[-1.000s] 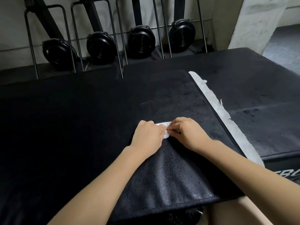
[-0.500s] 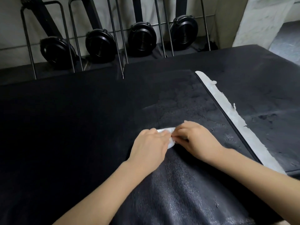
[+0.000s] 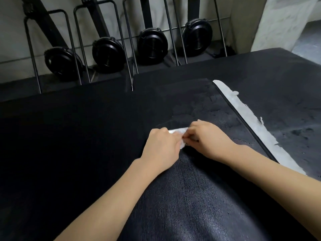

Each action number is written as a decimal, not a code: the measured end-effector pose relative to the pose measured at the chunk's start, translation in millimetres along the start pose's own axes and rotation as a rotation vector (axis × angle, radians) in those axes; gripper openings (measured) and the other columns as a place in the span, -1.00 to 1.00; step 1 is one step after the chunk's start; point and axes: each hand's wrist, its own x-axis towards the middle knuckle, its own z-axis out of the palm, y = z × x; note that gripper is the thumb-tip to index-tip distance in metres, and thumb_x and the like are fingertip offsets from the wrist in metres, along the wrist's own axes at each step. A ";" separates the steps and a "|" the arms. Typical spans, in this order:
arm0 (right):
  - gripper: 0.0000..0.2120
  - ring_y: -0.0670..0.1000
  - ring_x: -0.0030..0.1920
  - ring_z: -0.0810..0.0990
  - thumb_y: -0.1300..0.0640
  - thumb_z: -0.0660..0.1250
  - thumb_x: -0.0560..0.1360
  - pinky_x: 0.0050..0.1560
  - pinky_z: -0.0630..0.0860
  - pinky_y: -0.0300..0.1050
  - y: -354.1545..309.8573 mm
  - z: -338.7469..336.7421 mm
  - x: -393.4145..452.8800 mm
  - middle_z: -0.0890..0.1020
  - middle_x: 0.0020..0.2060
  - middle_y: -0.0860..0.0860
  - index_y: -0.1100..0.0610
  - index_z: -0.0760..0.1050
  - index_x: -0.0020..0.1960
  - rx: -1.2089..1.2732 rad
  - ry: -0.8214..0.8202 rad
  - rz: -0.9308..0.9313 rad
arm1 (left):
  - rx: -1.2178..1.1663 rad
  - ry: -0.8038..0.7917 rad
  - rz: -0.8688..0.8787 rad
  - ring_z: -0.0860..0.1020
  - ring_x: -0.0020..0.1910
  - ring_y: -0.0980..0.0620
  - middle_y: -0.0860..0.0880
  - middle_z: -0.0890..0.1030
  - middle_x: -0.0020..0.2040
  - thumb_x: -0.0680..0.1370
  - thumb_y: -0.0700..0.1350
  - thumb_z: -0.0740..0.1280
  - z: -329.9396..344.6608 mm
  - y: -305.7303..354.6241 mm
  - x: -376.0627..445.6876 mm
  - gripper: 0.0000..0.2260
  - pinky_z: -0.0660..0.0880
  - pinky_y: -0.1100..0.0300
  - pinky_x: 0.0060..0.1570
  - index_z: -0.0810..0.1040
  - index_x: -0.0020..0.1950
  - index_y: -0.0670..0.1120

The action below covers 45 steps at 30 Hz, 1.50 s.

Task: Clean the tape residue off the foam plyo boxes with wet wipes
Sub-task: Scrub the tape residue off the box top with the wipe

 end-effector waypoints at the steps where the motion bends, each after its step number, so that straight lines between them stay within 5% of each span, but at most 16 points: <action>1: -0.83 0.04 -0.16 0.57 -0.02 0.39 0.54 0.13 0.39 -0.16 -1.2 -3.7 -10.9 0.56 -0.23 -0.05 0.05 0.66 -0.09 0.011 -0.021 -0.024 | 0.003 0.001 0.025 0.41 -0.25 -0.05 -0.04 0.53 -0.26 0.61 0.00 0.15 -1.0 4.3 -9.8 -0.74 0.44 -0.01 -0.04 0.59 0.18 0.05; 4: -0.79 -0.10 -0.13 0.57 -0.10 0.31 0.53 0.31 0.30 -0.19 -2.0 -7.9 -33.7 0.58 -0.20 -0.13 -0.06 0.68 -0.05 0.008 -0.074 -0.076 | -0.025 -0.015 0.076 0.45 -0.12 0.03 0.09 0.58 -0.20 0.60 -0.02 0.14 3.6 11.2 -31.7 -0.75 0.38 0.07 0.10 0.53 0.20 0.07; 9: -0.86 -0.10 -0.03 0.61 0.07 0.35 0.60 0.52 0.15 -0.15 12.1 4.6 -1.2 0.66 -0.07 -0.12 0.03 0.69 -0.03 0.022 0.000 -0.107 | -0.031 0.001 0.046 0.49 0.05 0.07 0.14 0.62 -0.07 0.60 -0.04 0.12 14.4 -8.7 -5.4 -0.70 0.36 0.07 0.16 0.52 0.27 0.04; 15: -0.80 -0.08 0.05 0.59 0.11 0.29 0.63 0.50 0.12 -0.11 46.3 16.2 80.1 0.66 -0.01 -0.09 0.08 0.69 -0.04 -0.002 0.013 -0.014 | -0.006 -0.040 -0.054 0.47 0.08 0.02 0.07 0.56 -0.12 0.65 -0.03 0.14 28.0 -50.6 76.6 -0.82 0.34 0.03 0.15 0.49 0.17 0.07; 19: -0.78 0.02 -0.03 0.61 0.13 0.27 0.60 0.46 0.29 -0.02 67.2 24.4 131.5 0.65 -0.07 -0.06 0.11 0.67 -0.10 -0.015 0.027 0.032 | 0.032 -0.103 -0.104 0.47 0.06 -0.03 0.02 0.53 -0.07 0.68 0.01 0.07 32.7 -74.3 125.3 -0.73 0.34 0.04 0.10 0.48 0.28 0.08; 23: -0.81 0.06 -0.01 0.62 0.13 0.33 0.56 0.17 0.54 -0.01 73.4 26.5 147.5 0.66 -0.03 -0.02 0.09 0.71 -0.10 0.046 0.022 0.074 | 0.084 -0.118 -0.137 0.32 -0.09 0.03 0.09 0.34 -0.26 0.69 0.00 0.07 32.2 -74.2 135.7 -0.71 0.25 0.08 -0.03 0.53 0.29 0.08; 27: -0.82 0.07 -0.08 0.61 0.14 0.34 0.57 0.45 0.20 -0.15 57.1 15.6 113.5 0.63 -0.11 0.02 0.10 0.71 -0.11 -0.030 0.014 -0.001 | 0.166 -0.063 -0.060 0.31 -0.20 0.00 0.10 0.20 -0.40 0.65 0.01 0.09 18.6 -49.7 106.7 -0.71 0.28 0.04 -0.09 0.60 0.12 0.05; 31: -0.89 -0.07 -0.07 0.62 0.05 0.43 0.54 0.46 0.31 -0.06 44.4 5.4 60.3 0.64 -0.11 -0.12 -0.01 0.74 -0.04 0.007 0.021 -0.104 | 0.143 0.011 0.070 0.24 -0.36 -0.02 0.07 0.14 -0.44 0.58 0.02 0.05 13.1 -37.5 65.9 -0.66 0.21 0.08 -0.18 0.62 0.06 0.04; 35: -0.90 -0.02 -0.06 0.65 0.10 0.43 0.56 0.44 0.38 0.06 45.5 13.7 68.1 0.66 -0.11 -0.09 0.04 0.73 -0.02 0.000 0.078 -0.116 | 0.126 0.004 0.030 0.30 -0.31 0.01 0.07 0.27 -0.37 0.58 0.05 -0.07 19.5 -46.7 69.0 -0.60 0.29 0.11 -0.02 0.57 0.03 0.03; 42: -0.81 -0.01 0.09 0.62 0.14 0.34 0.61 0.52 0.15 -0.08 73.6 29.0 161.0 0.68 0.10 -0.05 0.10 0.73 0.05 -0.015 0.069 -0.030 | 0.042 -0.045 -0.123 0.46 0.04 -0.03 0.00 0.51 -0.14 0.69 0.08 0.04 32.4 -96.4 147.0 -0.67 0.35 0.04 0.15 0.49 0.34 0.10; 45: -0.75 0.04 0.04 0.63 0.10 0.27 0.62 0.49 0.21 -0.06 83.2 32.8 204.1 0.67 0.05 -0.07 0.11 0.72 -0.02 -0.042 0.027 0.026 | 0.029 -0.048 -0.154 0.43 0.05 -0.03 0.06 0.37 -0.21 0.70 0.06 0.04 36.3 -115.8 174.8 -0.68 0.33 0.02 0.20 0.50 0.34 0.11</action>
